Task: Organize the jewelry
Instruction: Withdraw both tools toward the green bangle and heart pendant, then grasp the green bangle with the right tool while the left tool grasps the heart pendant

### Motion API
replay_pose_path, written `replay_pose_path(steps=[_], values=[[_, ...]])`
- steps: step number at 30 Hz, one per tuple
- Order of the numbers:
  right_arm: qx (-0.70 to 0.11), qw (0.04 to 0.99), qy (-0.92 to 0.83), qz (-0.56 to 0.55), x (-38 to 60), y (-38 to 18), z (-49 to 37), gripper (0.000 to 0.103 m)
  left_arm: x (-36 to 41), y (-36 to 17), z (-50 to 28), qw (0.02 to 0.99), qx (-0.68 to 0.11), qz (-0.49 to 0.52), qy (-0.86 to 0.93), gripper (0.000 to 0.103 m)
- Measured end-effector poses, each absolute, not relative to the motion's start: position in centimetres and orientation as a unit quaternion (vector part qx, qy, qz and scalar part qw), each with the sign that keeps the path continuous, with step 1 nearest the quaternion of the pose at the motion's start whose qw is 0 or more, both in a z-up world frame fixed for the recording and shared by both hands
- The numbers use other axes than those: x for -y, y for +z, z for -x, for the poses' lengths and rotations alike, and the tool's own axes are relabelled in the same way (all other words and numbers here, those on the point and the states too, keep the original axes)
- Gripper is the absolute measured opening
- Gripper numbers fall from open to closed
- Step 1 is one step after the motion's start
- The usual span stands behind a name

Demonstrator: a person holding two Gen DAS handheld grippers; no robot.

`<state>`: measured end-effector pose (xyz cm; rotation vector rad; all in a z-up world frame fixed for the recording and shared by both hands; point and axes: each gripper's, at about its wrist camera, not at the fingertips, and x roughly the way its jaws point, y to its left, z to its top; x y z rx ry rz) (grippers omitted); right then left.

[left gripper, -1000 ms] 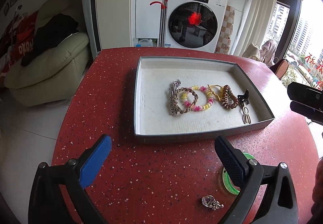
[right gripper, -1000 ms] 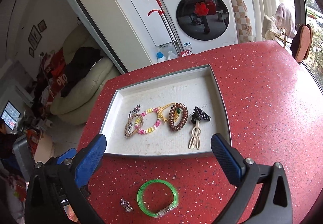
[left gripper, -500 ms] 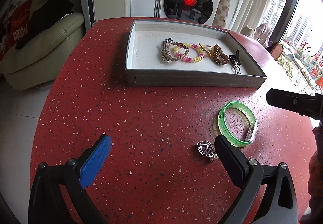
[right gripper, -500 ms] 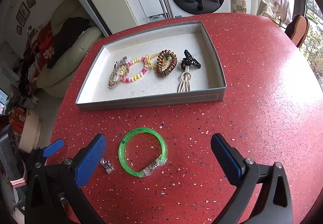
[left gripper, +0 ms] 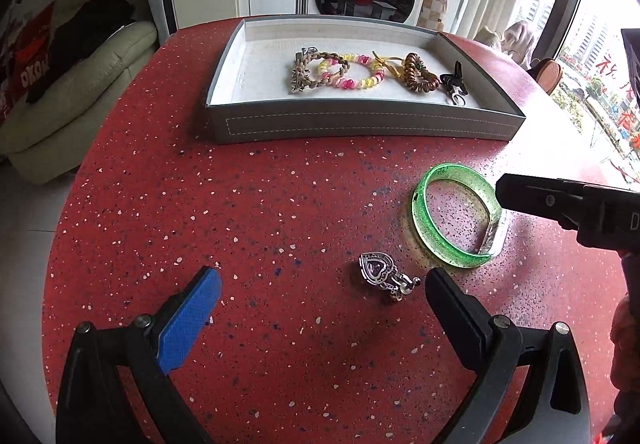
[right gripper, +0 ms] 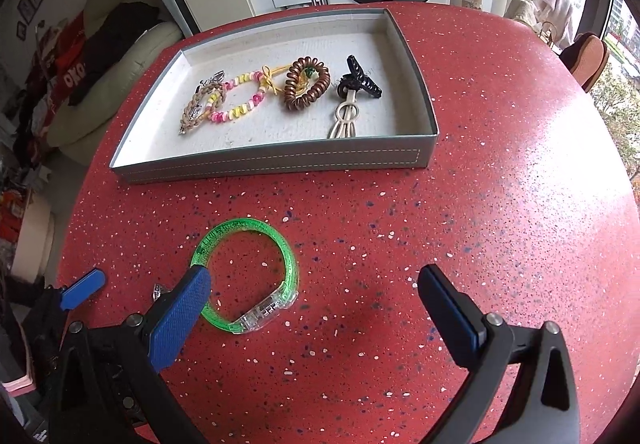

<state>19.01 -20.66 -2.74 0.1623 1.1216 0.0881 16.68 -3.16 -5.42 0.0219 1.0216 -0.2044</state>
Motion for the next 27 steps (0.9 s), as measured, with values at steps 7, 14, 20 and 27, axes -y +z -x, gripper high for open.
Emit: replay_pose_path(steps=[7, 14, 20, 27], values=[[-0.54, 0.839, 0.047, -0.059, 19.9, -3.4, -19.5, 0.101, 3.3, -6.0, -16.9, 0.869, -0.488, -0.018, -0.076, 0.103], [-0.548, 0.835, 0.053, -0.028, 18.7, -4.2, -20.4, 0.083, 3.5, -6.3, -16.9, 0.872, -0.483, -0.031, -0.072, 0.103], [-0.547, 0.835, 0.051, 0.033, 17.0, -4.8, -20.5, 0.071, 3.5, -6.0, -16.8, 0.874, -0.477, -0.036, -0.081, 0.103], [-0.544, 0.836, 0.057, 0.04, 16.7, -4.7, -20.3, 0.066, 4.2, -5.5, -16.2, 0.874, -0.472, -0.046, -0.104, 0.08]])
